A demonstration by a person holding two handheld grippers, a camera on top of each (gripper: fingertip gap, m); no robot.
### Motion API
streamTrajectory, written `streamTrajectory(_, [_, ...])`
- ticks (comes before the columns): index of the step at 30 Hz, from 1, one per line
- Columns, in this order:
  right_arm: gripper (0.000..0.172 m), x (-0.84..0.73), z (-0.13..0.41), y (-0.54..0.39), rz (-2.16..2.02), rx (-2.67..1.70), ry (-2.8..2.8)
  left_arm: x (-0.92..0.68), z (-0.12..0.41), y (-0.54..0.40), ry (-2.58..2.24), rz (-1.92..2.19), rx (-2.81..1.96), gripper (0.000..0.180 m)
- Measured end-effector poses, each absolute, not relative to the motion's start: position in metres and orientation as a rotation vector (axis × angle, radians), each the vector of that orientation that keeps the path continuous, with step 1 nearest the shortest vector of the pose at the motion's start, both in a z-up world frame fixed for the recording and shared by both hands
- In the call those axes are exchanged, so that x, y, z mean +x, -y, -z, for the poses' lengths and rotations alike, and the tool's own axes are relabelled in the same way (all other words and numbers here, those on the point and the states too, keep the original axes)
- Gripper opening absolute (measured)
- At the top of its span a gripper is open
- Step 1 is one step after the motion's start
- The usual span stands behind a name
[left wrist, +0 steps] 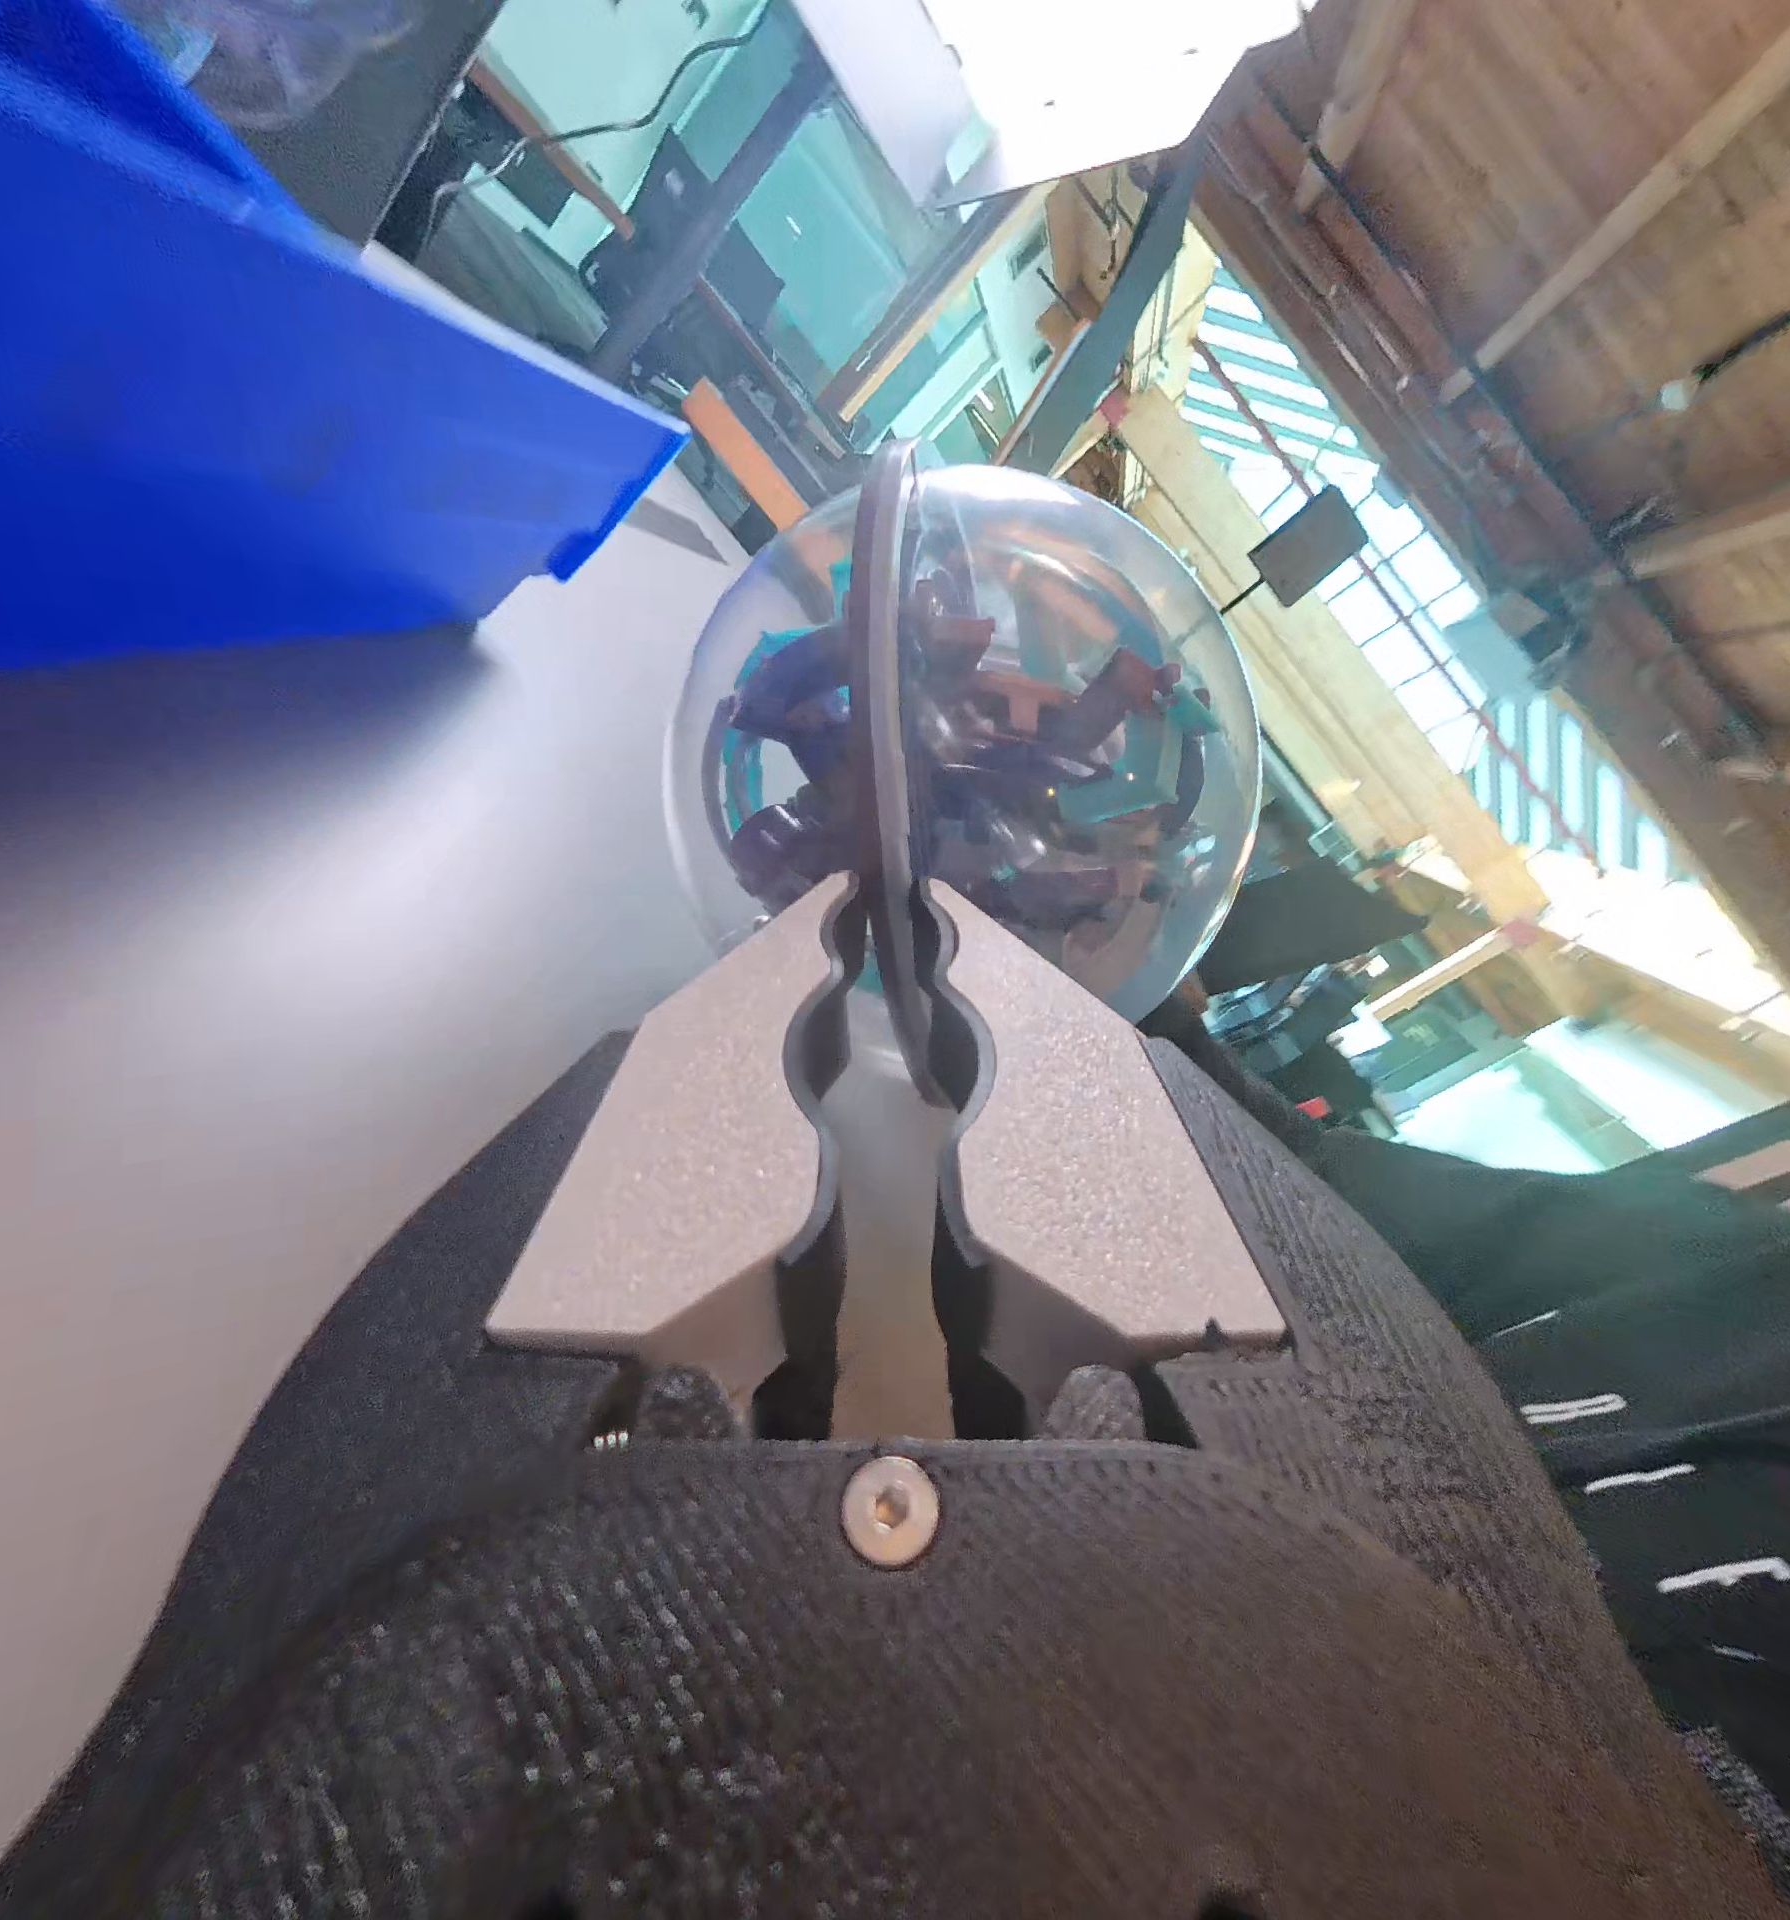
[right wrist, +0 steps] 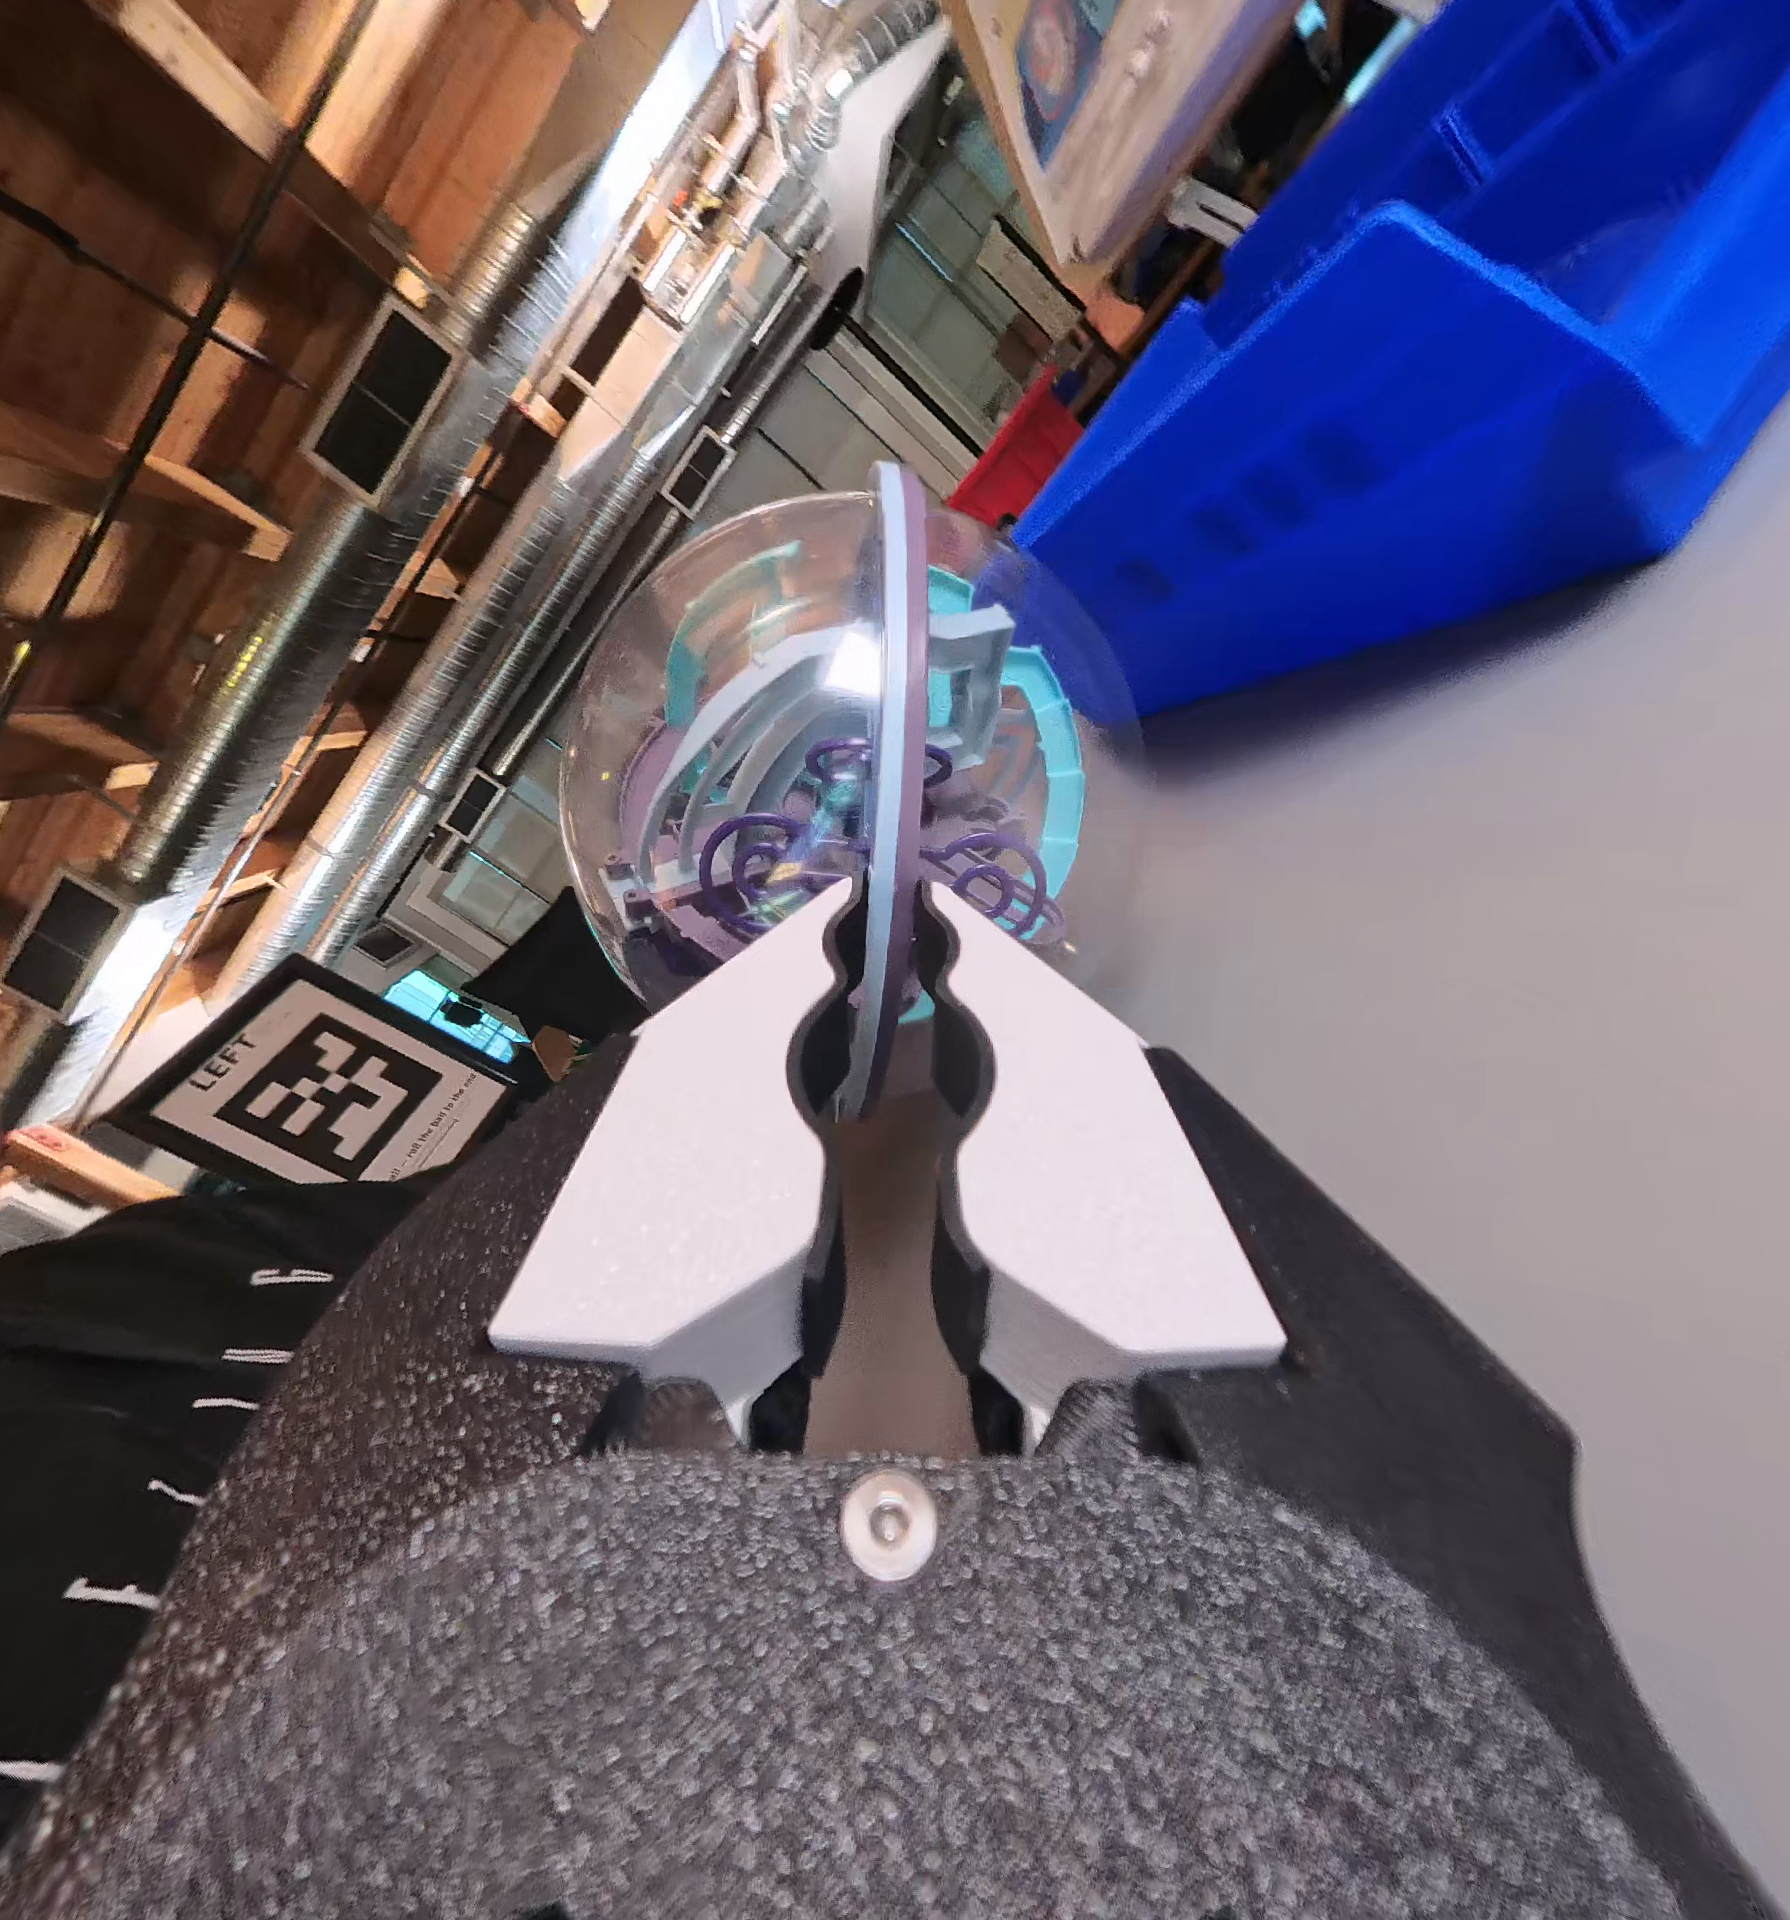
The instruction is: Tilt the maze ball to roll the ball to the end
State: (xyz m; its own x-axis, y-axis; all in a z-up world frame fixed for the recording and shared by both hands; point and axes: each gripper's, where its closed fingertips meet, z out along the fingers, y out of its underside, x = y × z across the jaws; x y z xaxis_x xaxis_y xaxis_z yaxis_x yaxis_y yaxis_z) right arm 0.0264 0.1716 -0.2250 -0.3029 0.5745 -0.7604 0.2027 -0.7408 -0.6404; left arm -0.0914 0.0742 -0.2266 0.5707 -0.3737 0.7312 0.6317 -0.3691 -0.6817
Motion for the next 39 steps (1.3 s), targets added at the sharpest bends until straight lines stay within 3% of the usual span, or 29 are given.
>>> streamTrajectory(17, [0.006,0.042,0.011,-0.148,-1.853,-0.869,1.137,-0.072,-0.001,-0.044,-0.359,0.63,-1.284,0.006])
streamTrajectory(27, [0.006,0.054,-0.062,-0.115,-1.761,-0.664,1.202,-0.056,-0.073,-0.006,-0.5,0.476,-1.142,0.006])
streamTrajectory(39, [0.006,0.084,-0.105,-0.078,-1.688,-0.501,1.157,-0.018,-0.131,0.037,-0.662,0.333,-1.101,0.006])
